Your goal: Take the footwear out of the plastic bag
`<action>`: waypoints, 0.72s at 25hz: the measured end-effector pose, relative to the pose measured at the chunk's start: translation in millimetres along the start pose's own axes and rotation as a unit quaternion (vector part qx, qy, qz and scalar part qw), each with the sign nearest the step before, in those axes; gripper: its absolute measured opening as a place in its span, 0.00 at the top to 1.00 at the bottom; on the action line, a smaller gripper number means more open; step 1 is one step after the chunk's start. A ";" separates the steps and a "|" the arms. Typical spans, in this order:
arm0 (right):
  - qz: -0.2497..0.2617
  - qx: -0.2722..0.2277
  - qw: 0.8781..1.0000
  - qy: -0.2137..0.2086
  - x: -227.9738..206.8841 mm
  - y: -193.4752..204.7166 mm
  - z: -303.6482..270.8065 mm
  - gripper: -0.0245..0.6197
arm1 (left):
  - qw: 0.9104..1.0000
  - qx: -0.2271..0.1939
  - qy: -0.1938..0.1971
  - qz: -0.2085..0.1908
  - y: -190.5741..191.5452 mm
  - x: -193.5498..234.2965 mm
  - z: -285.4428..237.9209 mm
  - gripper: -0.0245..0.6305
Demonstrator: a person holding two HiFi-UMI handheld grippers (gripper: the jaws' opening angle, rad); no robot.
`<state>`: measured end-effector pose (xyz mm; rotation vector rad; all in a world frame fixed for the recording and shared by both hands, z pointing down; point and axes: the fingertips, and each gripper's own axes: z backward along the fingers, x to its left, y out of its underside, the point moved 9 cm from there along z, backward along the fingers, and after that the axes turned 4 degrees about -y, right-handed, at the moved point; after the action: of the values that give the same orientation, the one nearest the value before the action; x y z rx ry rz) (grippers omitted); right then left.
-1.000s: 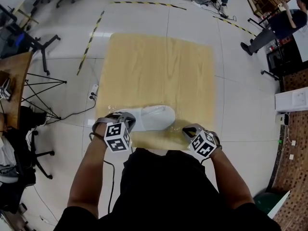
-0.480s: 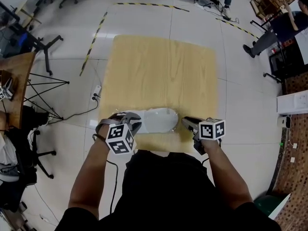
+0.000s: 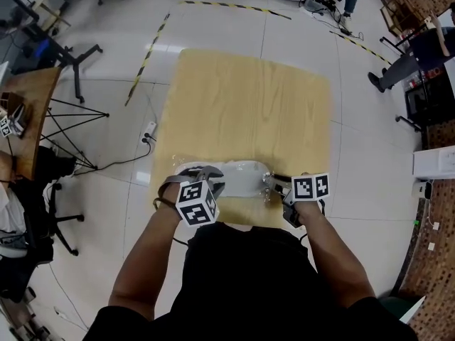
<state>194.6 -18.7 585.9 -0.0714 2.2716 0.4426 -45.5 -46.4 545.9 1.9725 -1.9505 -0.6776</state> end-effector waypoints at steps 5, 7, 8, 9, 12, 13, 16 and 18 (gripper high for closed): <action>-0.001 -0.004 1.000 -0.019 3.3 1.5 2.8 0.84 | 1.000 0.006 -0.004 0.006 6.7 -0.6 -1.4 0.84; -0.003 -0.014 1.000 -0.018 3.1 1.4 7.2 0.85 | 1.000 0.007 -0.004 0.004 9.2 -0.8 -0.6 0.85; -0.005 -0.019 1.000 -0.017 2.0 1.5 10.2 0.85 | 1.000 0.009 -0.003 0.002 9.9 -1.2 -0.5 0.85; -0.007 -0.024 1.000 -0.016 0.5 1.5 13.6 0.85 | 1.000 0.011 -0.004 0.000 10.0 -1.4 -0.7 0.85; -0.012 -0.035 0.999 -0.014 -4.5 1.7 22.0 0.85 | 1.000 0.013 -0.005 -0.003 10.6 -0.8 -0.8 0.85; -0.013 -0.037 0.999 -0.013 -6.2 2.3 23.8 0.85 | 1.000 0.012 -0.005 -0.003 11.3 -0.6 -0.7 0.85; -0.016 -0.046 0.999 -0.010 -11.3 4.2 29.6 0.85 | 1.000 0.012 -0.008 -0.004 11.9 -1.2 -0.8 0.85; -0.015 -0.050 0.999 -0.007 -13.3 4.5 32.9 0.85 | 1.000 0.013 -0.010 -0.004 12.4 -0.7 -0.1 0.86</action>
<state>226.1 -4.6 576.7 -0.1535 2.2304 0.5388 -56.0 -46.3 552.5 1.9973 -1.9732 -0.6805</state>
